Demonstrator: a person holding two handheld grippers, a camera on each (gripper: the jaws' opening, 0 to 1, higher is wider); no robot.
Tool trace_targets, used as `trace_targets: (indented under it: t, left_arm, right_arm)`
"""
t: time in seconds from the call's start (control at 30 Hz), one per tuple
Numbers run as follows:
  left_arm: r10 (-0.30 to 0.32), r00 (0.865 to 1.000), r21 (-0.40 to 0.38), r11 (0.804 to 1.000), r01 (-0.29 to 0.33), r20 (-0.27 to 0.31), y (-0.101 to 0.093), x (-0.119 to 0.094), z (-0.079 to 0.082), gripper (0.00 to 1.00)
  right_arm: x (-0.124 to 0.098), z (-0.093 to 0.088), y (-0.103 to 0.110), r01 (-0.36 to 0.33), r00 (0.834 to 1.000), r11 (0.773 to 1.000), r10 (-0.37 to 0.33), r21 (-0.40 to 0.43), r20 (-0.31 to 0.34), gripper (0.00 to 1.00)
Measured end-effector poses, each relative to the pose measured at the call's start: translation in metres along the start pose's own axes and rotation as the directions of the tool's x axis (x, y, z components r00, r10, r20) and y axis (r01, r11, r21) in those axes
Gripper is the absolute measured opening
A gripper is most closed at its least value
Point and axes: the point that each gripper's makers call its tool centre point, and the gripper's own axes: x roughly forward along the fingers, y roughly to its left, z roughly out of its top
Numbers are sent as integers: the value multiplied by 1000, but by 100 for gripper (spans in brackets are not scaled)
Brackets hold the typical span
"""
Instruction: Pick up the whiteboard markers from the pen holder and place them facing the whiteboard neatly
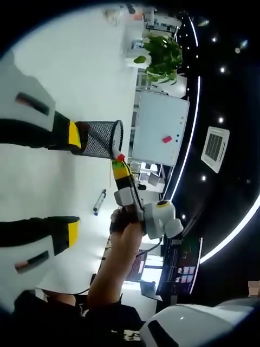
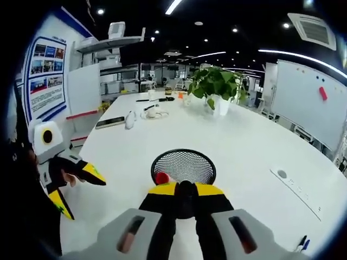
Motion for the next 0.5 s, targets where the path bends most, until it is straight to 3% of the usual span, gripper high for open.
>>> trace_targets:
  t: [0.5]
  left_arm:
    - [0, 1000, 4, 1000, 0, -7, -3, 3, -1, 50]
  right_arm:
    - [-12, 16, -7, 10, 999, 1000, -11, 15, 53, 13]
